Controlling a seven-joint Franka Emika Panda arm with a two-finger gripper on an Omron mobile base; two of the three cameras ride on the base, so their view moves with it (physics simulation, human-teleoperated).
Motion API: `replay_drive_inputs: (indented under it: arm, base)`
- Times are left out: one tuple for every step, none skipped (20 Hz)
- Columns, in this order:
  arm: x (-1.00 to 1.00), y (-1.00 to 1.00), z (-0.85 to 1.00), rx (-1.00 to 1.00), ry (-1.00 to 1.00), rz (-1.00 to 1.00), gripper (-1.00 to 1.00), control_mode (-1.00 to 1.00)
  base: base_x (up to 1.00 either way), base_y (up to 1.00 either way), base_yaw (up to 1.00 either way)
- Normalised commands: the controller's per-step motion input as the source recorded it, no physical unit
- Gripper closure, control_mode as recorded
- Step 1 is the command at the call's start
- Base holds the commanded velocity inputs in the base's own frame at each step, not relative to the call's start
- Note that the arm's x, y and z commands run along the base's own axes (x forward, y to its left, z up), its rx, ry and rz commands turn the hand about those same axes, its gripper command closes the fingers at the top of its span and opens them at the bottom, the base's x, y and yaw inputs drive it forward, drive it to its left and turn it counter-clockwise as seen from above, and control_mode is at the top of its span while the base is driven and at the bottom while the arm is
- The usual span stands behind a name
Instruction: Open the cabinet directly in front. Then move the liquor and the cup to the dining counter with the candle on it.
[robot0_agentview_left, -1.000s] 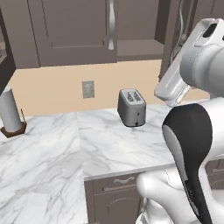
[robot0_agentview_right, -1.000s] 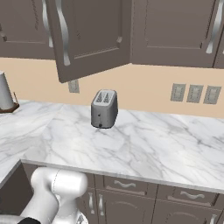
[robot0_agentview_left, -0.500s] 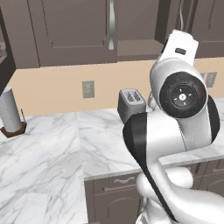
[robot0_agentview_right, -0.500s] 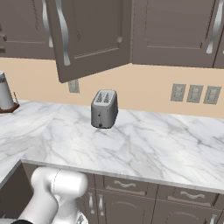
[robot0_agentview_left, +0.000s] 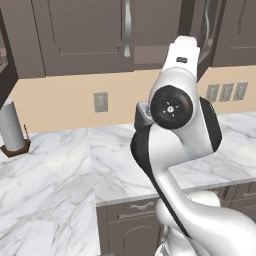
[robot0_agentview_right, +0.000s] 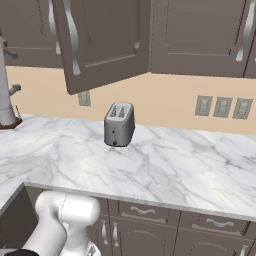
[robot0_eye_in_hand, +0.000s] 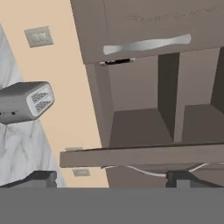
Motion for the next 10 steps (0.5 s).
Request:
replay_drive_inputs:
  arm:
    - [0.28,-0.01,0.0,0.0,0.0,0.0,-1.0,-1.0]
    - [0.26,-0.03,0.0,0.0,0.0,0.0,-1.0,-1.0]
    - [0.29,-0.03,-0.02,0.0,0.0,0.0,-1.0,-1.0]
    - [0.29,-0.06,-0.06,0.0,0.0,0.0,-1.0,-1.0]
    - [0.34,-0.06,-0.07,0.0,0.0,0.0,-1.0,-1.0]
    - [0.37,-0.07,-0.1,0.0,0.0,0.0,-1.0,-1.0]
    - [0.43,-0.07,-0.14,0.0,0.0,0.0,-1.0,-1.0]
    - [0.46,-0.09,-0.15,0.0,0.0,0.0,-1.0,-1.0]
    - [0.46,-0.11,-0.16,0.0,0.0,-0.01,-1.0,-1.0]
    - [0.46,-0.1,-0.16,0.0,0.0,-0.01,-1.0,-1.0]
  base:
    - [0.0,0.0,0.0]
    - [0.0,0.0,0.0]
    - [0.0,0.0,0.0]
    - [0.0,0.0,0.0]
    - [0.0,0.0,0.0]
    - [0.0,0.0,0.0]
    - [0.0,0.0,0.0]
    - [0.0,0.0,0.0]
    - [0.0,0.0,0.0]
    - [0.0,0.0,0.0]
